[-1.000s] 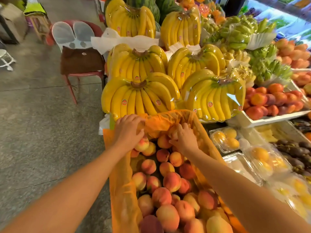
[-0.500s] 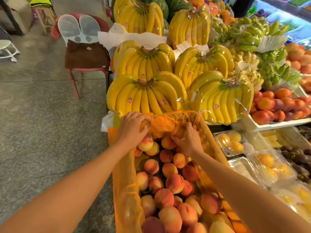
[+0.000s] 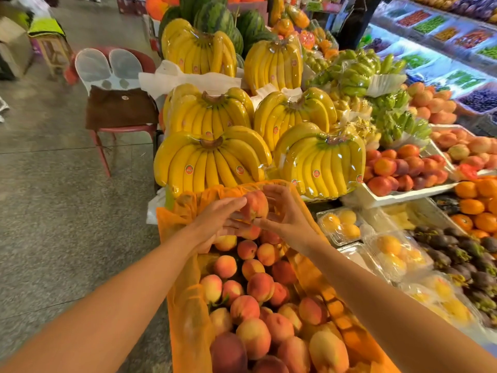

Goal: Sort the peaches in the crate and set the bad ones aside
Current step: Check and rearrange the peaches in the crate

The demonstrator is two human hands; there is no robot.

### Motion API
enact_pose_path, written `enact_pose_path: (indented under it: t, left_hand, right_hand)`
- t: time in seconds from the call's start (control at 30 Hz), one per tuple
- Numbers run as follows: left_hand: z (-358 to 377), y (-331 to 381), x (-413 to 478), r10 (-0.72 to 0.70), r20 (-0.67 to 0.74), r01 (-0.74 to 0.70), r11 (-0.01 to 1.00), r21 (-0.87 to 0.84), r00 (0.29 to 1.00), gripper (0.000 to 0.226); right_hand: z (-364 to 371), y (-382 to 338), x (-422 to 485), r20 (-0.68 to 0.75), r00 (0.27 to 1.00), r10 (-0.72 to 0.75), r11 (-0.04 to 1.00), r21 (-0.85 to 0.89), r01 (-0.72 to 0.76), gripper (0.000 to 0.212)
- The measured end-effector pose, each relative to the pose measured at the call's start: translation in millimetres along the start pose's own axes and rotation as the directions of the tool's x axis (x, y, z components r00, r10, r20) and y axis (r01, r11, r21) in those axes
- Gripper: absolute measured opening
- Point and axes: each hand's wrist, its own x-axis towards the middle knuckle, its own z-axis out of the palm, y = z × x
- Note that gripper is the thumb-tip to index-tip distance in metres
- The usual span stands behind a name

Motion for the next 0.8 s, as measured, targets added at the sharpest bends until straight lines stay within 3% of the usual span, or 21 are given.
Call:
enact_pose_path:
  t: [0.13, 0.3, 0.43, 0.5, 0.6, 0.67, 0.8]
  left_hand:
    - [0, 3, -2, -0.033, 0.024, 0.035, 0.997, -0.074, 0.999, 0.033]
    - [6, 9, -6, -0.091, 0.019, 0.091, 0.995, -0.029, 0.996, 0.029]
    - [1, 8, -9, -0.053, 0.038, 0.056, 0.994, -0.097, 0.998, 0.027]
    - [-3, 5, -11, -0.023, 0.097, 0.032, 0.995, -0.089, 0.995, 0.039]
    - [-6, 1, -13, 0.042, 0.115, -0.049, 0.997, 0.066, 0.993, 0.061]
    - [-5, -1, -14, 0.101, 0.059, -0.111, 0.974, 0.198, 0.993, 0.063]
    - [-10, -8, -18, 0.213, -0.022, -0.198, 0.937, 0.29, 0.977, 0.073]
  right_hand:
    - [2, -11, -4, 0.035, 0.999, -0.009, 1.0, -0.007, 0.009, 0.067]
    - [-1, -15, -5, 0.075, 0.993, 0.092, 0.995, 0.031, -0.094, 0.054]
    - [-2, -21, -7, 0.115, 0.979, 0.168, 0.979, 0.101, -0.179, 0.042]
    - [-1, -23, -7, 0.117, 0.977, 0.18, 0.977, 0.09, -0.191, 0.043]
    - [-1, -22, -7, 0.112, 0.976, 0.184, 0.979, 0.064, -0.192, 0.042]
    - [0, -23, -7, 0.129, 0.976, 0.172, 0.982, 0.058, -0.181, 0.04]
    - [6, -26, -7, 0.203, 0.965, 0.166, 0.977, 0.1, -0.189, 0.036]
